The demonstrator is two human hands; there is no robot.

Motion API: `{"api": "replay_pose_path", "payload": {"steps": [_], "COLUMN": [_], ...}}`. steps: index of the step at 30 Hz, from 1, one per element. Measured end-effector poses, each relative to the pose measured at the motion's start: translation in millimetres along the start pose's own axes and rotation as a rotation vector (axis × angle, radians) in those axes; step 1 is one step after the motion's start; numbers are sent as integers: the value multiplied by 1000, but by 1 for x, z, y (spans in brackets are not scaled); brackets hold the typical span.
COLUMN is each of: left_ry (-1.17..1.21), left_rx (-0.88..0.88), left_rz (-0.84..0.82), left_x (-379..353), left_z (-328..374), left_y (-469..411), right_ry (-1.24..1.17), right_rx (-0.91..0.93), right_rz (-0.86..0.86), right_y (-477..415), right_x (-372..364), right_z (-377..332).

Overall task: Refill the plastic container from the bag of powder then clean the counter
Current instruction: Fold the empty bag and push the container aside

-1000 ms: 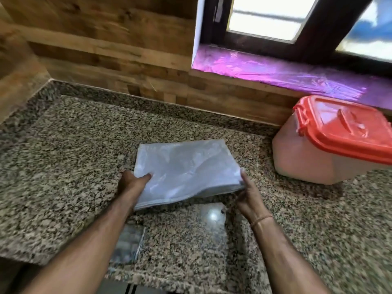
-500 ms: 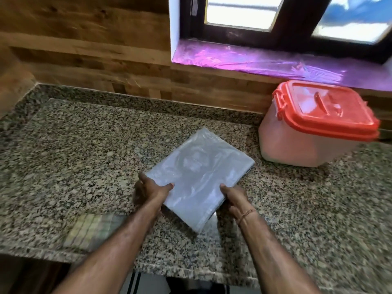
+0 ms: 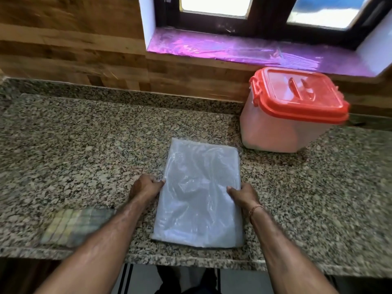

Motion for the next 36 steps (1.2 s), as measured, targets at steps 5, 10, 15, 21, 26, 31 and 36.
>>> {"api": "replay_pose_path", "payload": {"steps": [5, 10, 15, 21, 26, 31, 36], "left_ry": [87, 190, 291, 655, 956, 762, 454], "left_rx": [52, 160, 215, 198, 17, 18, 247], "left_rz": [-70, -97, -33, 4, 146, 207, 178], "left_x": [-11, -24, -25, 15, 66, 52, 7], "left_z": [2, -5, -14, 20, 62, 20, -50], "left_y": [3, 20, 36, 30, 32, 55, 85], "right_ry": [200, 151, -150, -587, -793, -668, -330], "right_rx": [145, 100, -72, -125, 89, 84, 56], "right_rz": [-79, 1, -109, -236, -214, -231, -185], "right_y": [2, -4, -4, -5, 0, -2, -6], "right_x": [9, 20, 22, 44, 72, 57, 23], "right_z": [-11, 0, 7, -27, -82, -56, 5]}}
Point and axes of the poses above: each hand's wrist, its own y-axis away from the middle knuckle, its own x-axis out of the back of the hand, z = x × y, the point moved 3 cm from there along -y, towards the middle knuckle, and after that the axes turned 13 degrees about z, right-handed, at the moved point
